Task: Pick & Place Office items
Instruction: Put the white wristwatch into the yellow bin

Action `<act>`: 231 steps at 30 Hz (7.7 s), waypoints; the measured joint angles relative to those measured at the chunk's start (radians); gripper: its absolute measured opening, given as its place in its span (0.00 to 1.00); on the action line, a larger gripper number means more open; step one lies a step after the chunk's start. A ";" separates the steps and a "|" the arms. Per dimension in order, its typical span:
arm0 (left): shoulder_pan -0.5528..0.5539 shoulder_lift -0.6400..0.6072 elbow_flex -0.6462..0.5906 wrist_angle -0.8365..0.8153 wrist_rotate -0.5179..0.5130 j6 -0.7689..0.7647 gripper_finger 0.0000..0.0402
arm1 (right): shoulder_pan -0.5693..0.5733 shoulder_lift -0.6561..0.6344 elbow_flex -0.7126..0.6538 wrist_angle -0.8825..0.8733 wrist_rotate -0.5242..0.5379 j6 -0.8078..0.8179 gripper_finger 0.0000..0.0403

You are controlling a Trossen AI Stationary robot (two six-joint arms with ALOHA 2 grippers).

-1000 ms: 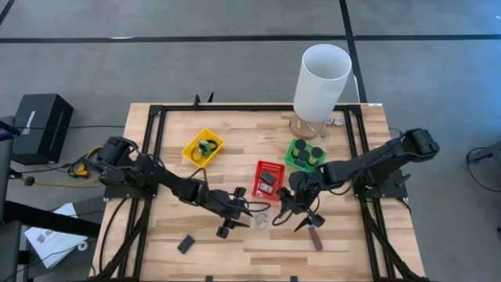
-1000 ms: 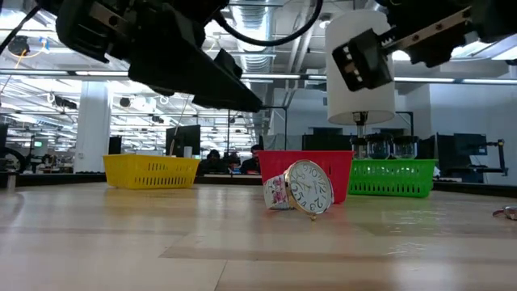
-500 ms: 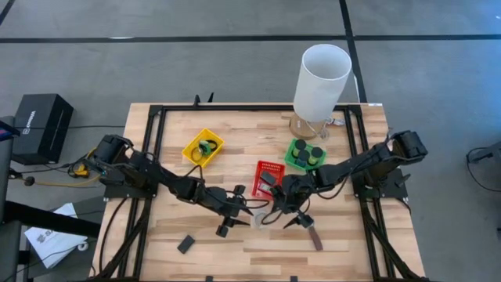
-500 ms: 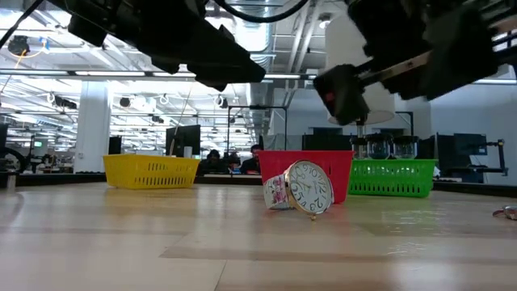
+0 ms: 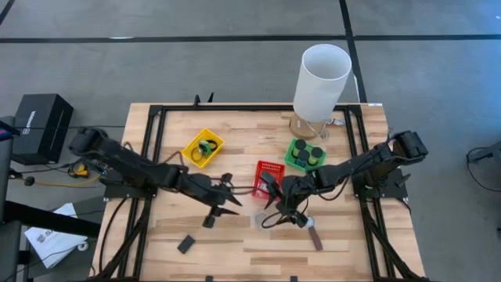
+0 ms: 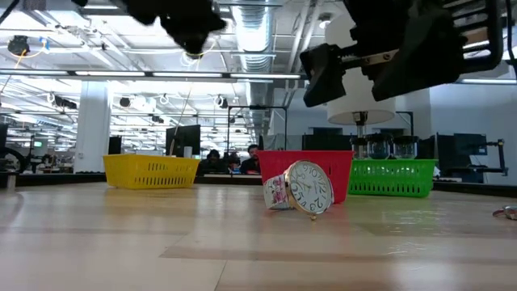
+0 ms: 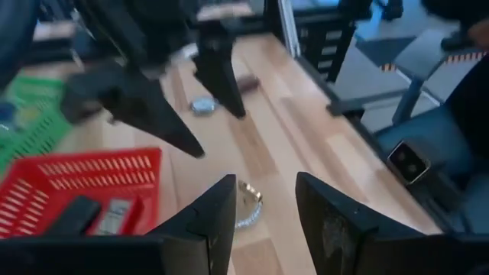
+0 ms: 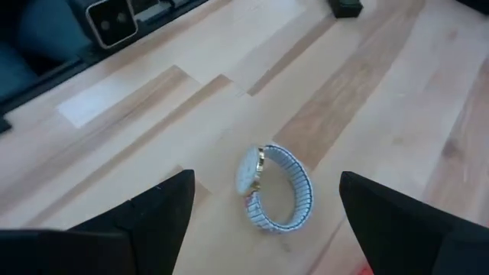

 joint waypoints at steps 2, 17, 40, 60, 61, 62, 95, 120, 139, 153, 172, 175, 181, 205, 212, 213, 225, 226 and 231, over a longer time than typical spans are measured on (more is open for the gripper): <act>0.000 -0.052 0.000 -0.010 -0.001 0.001 0.32 | 0.008 0.016 0.000 0.011 0.001 -0.026 0.79; -0.001 -0.242 -0.039 -0.011 -0.006 0.009 0.26 | 0.021 0.288 0.174 -0.141 0.016 -0.125 0.78; -0.006 -0.248 -0.122 0.002 -0.005 -0.020 0.26 | 0.016 0.420 0.430 -0.439 0.137 -0.237 0.13; -0.014 0.025 -0.121 0.219 -0.004 -0.064 0.30 | 0.032 0.245 0.431 -0.514 0.257 -0.316 0.06; -0.015 0.049 -0.122 0.243 -0.004 -0.058 0.31 | 0.027 0.226 0.431 -0.521 0.238 -0.316 0.07; -0.015 0.075 -0.122 0.278 -0.004 -0.041 0.32 | 0.022 0.211 0.431 -0.517 0.216 -0.313 0.08; -0.022 0.184 -0.121 0.582 -0.194 0.431 0.56 | -0.065 0.124 0.431 -0.376 -0.134 0.003 0.07; -0.018 0.184 -0.122 0.659 -0.359 0.431 0.36 | -0.063 0.096 0.431 -0.316 0.055 -0.001 0.10; -0.017 0.184 -0.122 0.675 -0.370 0.428 0.04 | -0.072 0.097 0.431 -0.308 0.096 -0.008 0.16; -0.019 0.184 -0.120 0.673 -0.475 0.429 0.02 | -0.079 0.096 0.431 -0.400 0.206 -0.008 0.17; 0.015 0.184 -0.120 0.621 -0.491 0.419 0.03 | -0.092 0.097 0.431 -0.489 0.301 -0.155 0.17; 0.014 0.184 -0.120 0.621 -0.491 0.419 0.03 | -0.099 0.097 0.431 -0.481 0.300 -0.159 0.17; 0.014 0.184 -0.120 0.618 -0.496 0.419 0.04 | -0.099 0.097 0.431 -0.497 0.299 -0.164 0.21; 0.046 0.058 -0.122 0.200 -1.023 0.265 0.03 | -0.096 0.100 0.430 -0.575 0.297 0.173 0.54; 0.288 -0.237 -0.121 -0.203 -0.686 -0.156 0.03 | -0.096 0.124 0.431 -0.539 0.295 0.175 0.51; 0.337 -0.265 -0.121 -0.267 -0.603 -0.216 0.03 | -0.096 0.130 0.431 -0.539 0.295 0.175 0.50; 0.603 -0.357 -0.187 -0.684 -0.303 -0.391 0.04 | -0.096 0.228 0.431 -0.512 0.293 0.175 0.48; 0.603 -0.351 -0.204 -0.683 -0.300 -0.392 0.05 | -0.096 0.235 0.431 -0.519 0.293 0.175 0.48; 0.603 -0.345 -0.272 -0.680 -0.303 -0.391 0.09 | -0.095 0.250 0.430 -0.528 0.294 0.174 0.48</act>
